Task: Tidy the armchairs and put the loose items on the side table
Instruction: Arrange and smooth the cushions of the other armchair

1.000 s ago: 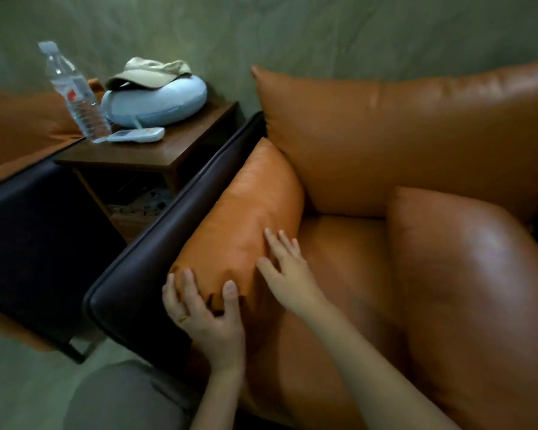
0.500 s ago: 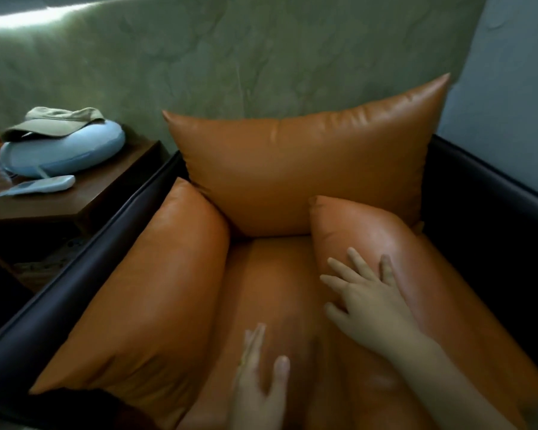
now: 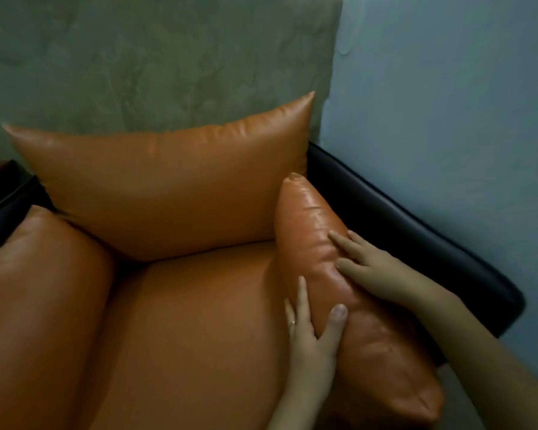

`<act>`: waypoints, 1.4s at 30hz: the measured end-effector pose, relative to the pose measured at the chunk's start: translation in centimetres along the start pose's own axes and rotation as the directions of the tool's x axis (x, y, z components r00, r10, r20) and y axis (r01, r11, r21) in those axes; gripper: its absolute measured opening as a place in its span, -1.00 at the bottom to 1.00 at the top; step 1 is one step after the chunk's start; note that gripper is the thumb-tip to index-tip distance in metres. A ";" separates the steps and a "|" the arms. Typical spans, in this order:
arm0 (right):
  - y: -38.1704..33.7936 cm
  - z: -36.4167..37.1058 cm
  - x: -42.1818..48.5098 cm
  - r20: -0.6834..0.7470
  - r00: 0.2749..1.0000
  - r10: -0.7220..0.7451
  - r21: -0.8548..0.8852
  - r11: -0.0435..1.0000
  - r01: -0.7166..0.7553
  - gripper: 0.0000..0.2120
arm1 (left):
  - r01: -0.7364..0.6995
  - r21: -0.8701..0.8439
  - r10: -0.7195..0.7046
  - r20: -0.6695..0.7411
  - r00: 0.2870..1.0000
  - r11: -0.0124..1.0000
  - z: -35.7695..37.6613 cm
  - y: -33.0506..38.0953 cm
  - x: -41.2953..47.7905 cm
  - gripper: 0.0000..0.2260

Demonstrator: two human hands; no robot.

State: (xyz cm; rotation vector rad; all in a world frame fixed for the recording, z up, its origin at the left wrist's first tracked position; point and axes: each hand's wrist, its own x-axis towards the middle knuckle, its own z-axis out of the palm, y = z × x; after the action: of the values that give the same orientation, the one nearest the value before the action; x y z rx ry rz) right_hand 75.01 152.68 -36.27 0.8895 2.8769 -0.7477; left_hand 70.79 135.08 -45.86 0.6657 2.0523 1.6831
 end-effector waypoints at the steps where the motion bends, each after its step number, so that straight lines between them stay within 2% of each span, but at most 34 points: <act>1: 1.6 -0.9 0.1 -0.021 0.999 0.039 -0.005 0.999 -0.039 -0.46 | -0.051 -0.075 0.059 0.107 0.993 0.996 1.9 1.4 0.5 -0.25; 5: 6.1 -3.3 0.0 -0.055 0.989 0.134 0.011 0.991 -0.134 -0.52 | -0.066 0.100 0.054 0.118 0.992 0.993 6.8 3.0 0.7 -0.32; 7: 6.8 -3.5 -0.4 -0.061 0.993 0.105 0.050 0.994 -0.102 -0.53 | -0.069 0.166 0.061 0.051 0.997 0.984 7.9 2.6 1.1 -0.32; 9: 6.7 -3.5 -1.6 -0.056 0.996 0.067 0.085 0.994 -0.062 -0.52 | -0.078 0.183 0.070 0.050 0.996 0.980 8.1 2.3 1.5 -0.31; 11: 6.5 -3.3 -3.6 -0.021 0.997 0.068 0.096 0.993 -0.065 -0.45 | -0.092 0.166 0.081 0.073 0.994 0.982 7.8 2.0 1.6 -0.34; 14: 6.2 -1.9 -7.9 0.061 0.993 0.100 0.047 0.994 -0.103 -0.24 | -0.126 0.134 0.112 0.110 0.988 0.983 6.6 1.3 3.2 -0.37; 17: 5.7 -0.5 -10.0 0.037 0.989 0.146 -0.031 0.989 -0.144 -0.21 | -0.153 0.154 0.130 0.154 0.980 0.976 5.4 1.2 5.9 -0.35; 20: 5.5 -0.1 -9.3 -0.013 0.995 0.104 -0.031 0.994 -0.104 -0.21 | -0.174 0.214 0.137 0.178 0.974 0.961 4.8 1.9 8.4 -0.36; 27: 6.7 -1.6 -5.5 0.013 0.999 0.030 0.016 0.999 -0.030 -0.23 | -0.172 0.338 0.133 0.138 0.982 0.925 5.9 4.0 12.8 -0.42; 31: 7.4 -3.6 -3.4 0.134 0.991 -0.003 0.043 0.999 -0.003 -0.24 | -0.200 0.421 0.155 0.139 0.978 0.885 6.4 5.5 15.0 -0.49; 33: 7.2 -3.9 -3.3 0.205 0.979 0.023 0.035 0.999 -0.031 -0.23 | -0.273 0.484 0.199 0.200 0.959 0.831 6.6 6.5 16.6 -0.54; 35: 6.4 -3.2 -3.1 0.195 0.977 0.091 0.007 0.996 -0.094 -0.22 | -0.376 0.568 0.230 0.315 0.921 0.732 6.9 7.6 18.5 -0.57; 39: 3.9 -1.1 -1.0 -0.010 0.976 0.218 -0.036 0.975 -0.218 -0.16 | -0.516 0.698 0.172 0.503 0.847 0.496 8.2 9.6 22.5 -0.54; 42: 2.9 -0.1 -0.2 -0.140 0.979 0.151 -0.160 0.972 -0.173 -0.18 | -0.544 0.747 0.140 0.536 0.833 0.382 8.5 9.5 25.2 -0.49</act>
State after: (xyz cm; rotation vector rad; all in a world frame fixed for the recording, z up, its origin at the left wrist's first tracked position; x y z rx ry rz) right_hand 76.76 154.72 -37.40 1.1694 2.8728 -0.4366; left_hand 56.51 158.26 -38.40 1.7285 2.4647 0.3178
